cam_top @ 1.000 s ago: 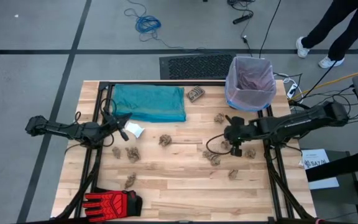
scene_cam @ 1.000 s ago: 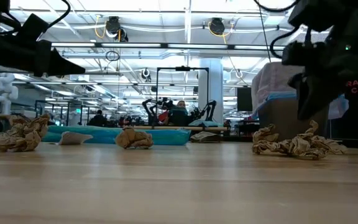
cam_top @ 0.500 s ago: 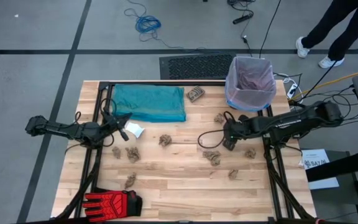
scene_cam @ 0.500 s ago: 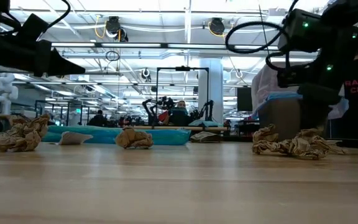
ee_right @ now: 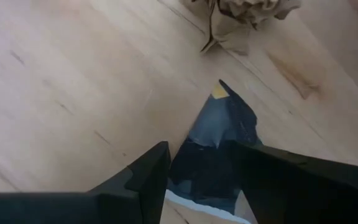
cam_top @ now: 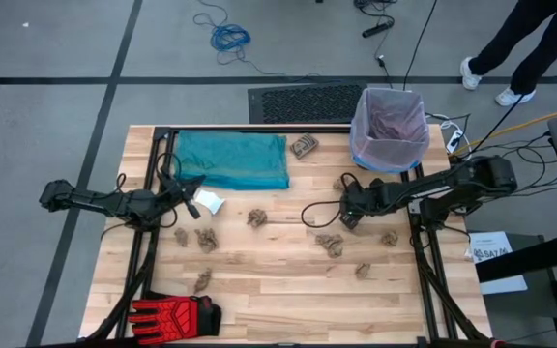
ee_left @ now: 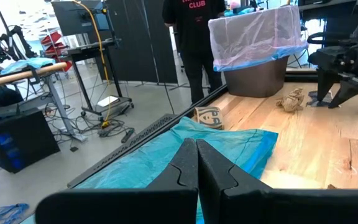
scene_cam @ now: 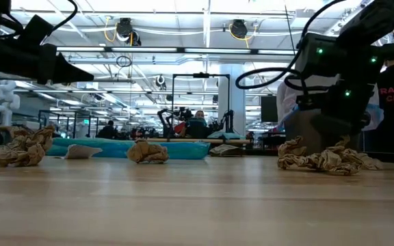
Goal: Place trash/remove bag and relplace
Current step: Put the black paper into the trash bin
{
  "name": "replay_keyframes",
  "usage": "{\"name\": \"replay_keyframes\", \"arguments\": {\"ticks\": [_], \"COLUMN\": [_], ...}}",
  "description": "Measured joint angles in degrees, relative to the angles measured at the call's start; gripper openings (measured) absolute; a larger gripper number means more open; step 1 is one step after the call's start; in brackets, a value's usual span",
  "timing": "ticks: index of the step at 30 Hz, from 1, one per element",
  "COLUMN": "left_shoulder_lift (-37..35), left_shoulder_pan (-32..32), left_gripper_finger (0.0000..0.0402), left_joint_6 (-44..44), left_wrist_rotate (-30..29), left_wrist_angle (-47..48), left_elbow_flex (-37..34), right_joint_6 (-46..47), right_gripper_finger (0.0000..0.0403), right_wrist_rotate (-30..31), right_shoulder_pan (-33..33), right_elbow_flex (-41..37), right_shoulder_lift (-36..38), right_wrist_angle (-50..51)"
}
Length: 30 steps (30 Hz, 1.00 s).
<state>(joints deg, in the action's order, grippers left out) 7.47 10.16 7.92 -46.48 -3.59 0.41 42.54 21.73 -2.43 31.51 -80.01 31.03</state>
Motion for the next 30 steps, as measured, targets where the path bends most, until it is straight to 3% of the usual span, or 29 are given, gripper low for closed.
{"name": "replay_keyframes", "arguments": {"ticks": [4, 9, 16, 26, 30], "left_shoulder_lift": [0.0, 0.0, 0.0, 0.0, 0.0], "left_shoulder_pan": [0.0, 0.0, 0.0, 0.0, 0.0], "left_gripper_finger": [0.0, 0.0, 0.0, 0.0, 0.0], "left_joint_6": [0.0, 0.0, 0.0, 0.0, 0.0], "left_wrist_rotate": [0.0, 0.0, 0.0, 0.0, 0.0], "left_wrist_angle": [0.0, 0.0, 0.0, 0.0, 0.0], "left_elbow_flex": [0.0, 0.0, 0.0, 0.0, 0.0], "right_joint_6": [3.1, 3.9, 4.8, 2.9, 2.6], "right_gripper_finger": [0.0118, 0.0014, 0.0001, 0.0, 0.0], "right_wrist_rotate": [1.3, 3.4, 2.6, 2.6, 6.0], "right_shoulder_pan": [0.0, 0.9, 3.2, 8.9, 11.0], "right_elbow_flex": [0.0, -0.1, 3.7, 18.2, 25.1], "right_shoulder_lift": [-1.1, -1.2, -1.4, -1.3, -1.3], "right_wrist_angle": [0.0, -0.4, 4.1, 18.0, 27.8]}}
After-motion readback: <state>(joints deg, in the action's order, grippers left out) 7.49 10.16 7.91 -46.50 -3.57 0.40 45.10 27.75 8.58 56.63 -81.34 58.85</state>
